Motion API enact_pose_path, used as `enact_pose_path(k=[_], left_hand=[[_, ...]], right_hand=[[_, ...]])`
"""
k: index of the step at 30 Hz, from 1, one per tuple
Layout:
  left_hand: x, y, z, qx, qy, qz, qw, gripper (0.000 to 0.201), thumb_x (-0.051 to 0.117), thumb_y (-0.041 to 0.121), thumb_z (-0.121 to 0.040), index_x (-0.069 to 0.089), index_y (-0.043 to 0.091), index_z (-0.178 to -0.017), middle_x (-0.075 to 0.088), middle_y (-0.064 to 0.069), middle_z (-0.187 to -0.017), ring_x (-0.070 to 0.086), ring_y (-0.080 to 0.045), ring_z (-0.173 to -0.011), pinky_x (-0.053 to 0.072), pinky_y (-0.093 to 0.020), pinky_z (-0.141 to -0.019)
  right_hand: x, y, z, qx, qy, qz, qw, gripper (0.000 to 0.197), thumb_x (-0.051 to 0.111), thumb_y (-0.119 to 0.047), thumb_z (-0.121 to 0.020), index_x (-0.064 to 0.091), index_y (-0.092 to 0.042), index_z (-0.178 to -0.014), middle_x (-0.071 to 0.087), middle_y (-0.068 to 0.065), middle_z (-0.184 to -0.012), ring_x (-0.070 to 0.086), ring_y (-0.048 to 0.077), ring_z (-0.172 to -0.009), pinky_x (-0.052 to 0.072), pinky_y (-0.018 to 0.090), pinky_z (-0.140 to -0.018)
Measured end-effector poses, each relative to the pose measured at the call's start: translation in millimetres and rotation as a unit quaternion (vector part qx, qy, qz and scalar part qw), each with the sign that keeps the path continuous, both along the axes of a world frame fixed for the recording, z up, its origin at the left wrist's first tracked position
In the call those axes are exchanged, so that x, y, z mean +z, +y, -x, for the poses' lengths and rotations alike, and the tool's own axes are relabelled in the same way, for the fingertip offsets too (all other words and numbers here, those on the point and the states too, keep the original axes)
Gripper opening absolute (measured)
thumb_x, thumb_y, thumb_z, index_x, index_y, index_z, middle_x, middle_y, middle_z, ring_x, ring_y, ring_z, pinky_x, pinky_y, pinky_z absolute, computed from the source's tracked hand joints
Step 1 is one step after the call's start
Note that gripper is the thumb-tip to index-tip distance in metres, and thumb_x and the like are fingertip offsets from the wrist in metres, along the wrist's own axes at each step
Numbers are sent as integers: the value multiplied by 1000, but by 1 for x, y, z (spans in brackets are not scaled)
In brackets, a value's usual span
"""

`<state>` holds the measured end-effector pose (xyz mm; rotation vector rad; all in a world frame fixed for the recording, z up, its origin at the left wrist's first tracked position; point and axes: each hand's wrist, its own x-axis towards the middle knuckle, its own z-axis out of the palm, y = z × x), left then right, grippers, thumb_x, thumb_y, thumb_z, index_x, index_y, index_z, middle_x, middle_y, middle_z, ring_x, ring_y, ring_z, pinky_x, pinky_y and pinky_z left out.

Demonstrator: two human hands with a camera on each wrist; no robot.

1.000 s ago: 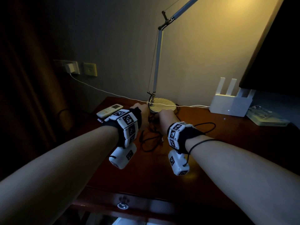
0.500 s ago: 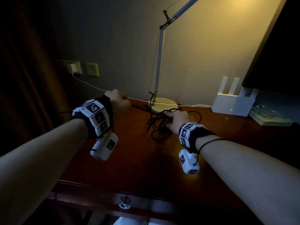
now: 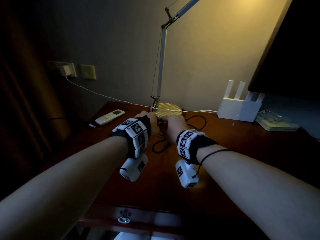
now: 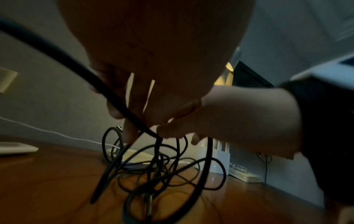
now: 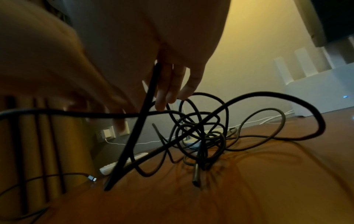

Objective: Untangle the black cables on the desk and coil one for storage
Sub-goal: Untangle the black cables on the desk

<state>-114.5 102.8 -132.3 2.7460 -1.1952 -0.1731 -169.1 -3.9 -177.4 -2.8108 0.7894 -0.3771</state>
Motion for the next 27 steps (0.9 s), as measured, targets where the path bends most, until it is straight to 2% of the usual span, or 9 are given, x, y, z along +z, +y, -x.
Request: enact_pose_path(k=[3,6,9,11,15,19,22,25,27], left_hand=[[-11,-5,6,11,25,-2,1000,33,57,30,-92,61,10,-118,61,-14,-118,60,-30,-104,49,-33,-81],[-12,-2,4,3,31,-10,999,33,57,29,-92,60,8,-117,60,-14,-118,59,-29,-106,48,-31,-81],[-4,2,-3,-24,17,-68,997,26,53,22,-94,60,6,-113,62,-10,-116,60,-25,-106,48,-28,-82],[4,9,-10,-27,-17,-62,998,25,53,17,-93,61,7,-115,61,-8,-117,59,-26,-107,48,-33,-89],[23,27,-25,30,-50,62,996,27,52,13,-93,57,10,-119,52,-10,-124,47,-30,-118,32,-45,-105],[32,44,-43,73,-46,217,972,14,51,13,-94,61,12,-104,52,-8,-115,50,-30,-109,38,-49,-102],[28,41,-40,45,-18,280,959,15,47,12,-95,62,17,-94,54,-6,-108,53,-30,-105,43,-47,-97],[29,34,-32,14,37,323,945,17,46,13,-97,62,20,-99,58,-6,-113,56,-28,-105,48,-45,-93],[31,31,-29,0,62,347,936,19,46,12,-97,61,19,-106,60,-5,-114,57,-25,-105,51,-42,-92]], right_hand=[[0,0,3,13,-23,-11,1000,30,56,-14,-88,67,-19,-116,67,8,-107,57,28,-105,49,32,-85],[-5,-6,6,13,-22,-33,999,38,62,-20,-83,64,-23,-121,67,5,-107,58,26,-105,52,34,-85],[-8,-8,7,-1,23,-2,1000,41,59,-26,-87,57,-27,-129,63,6,-112,51,29,-113,50,41,-90],[-9,-11,9,-31,54,41,997,43,57,-33,-91,51,-28,-133,58,6,-121,44,30,-120,45,44,-94],[-15,-28,21,-95,65,51,992,55,58,-55,-87,46,-29,-134,51,7,-131,35,32,-126,35,49,-98],[-13,-31,26,-138,99,69,983,58,52,-65,-85,55,-27,-128,34,15,-140,22,35,-132,27,51,-104],[-5,-20,20,-113,68,89,987,51,56,-61,-85,64,-19,-114,22,11,-151,14,33,-138,18,50,-108],[-3,-5,12,-81,10,123,989,55,67,-45,-83,54,-12,-126,32,8,-143,24,30,-131,26,43,-103],[-6,0,11,-65,-38,122,990,59,67,-42,-84,48,-9,-129,39,7,-136,31,28,-127,29,40,-103]])
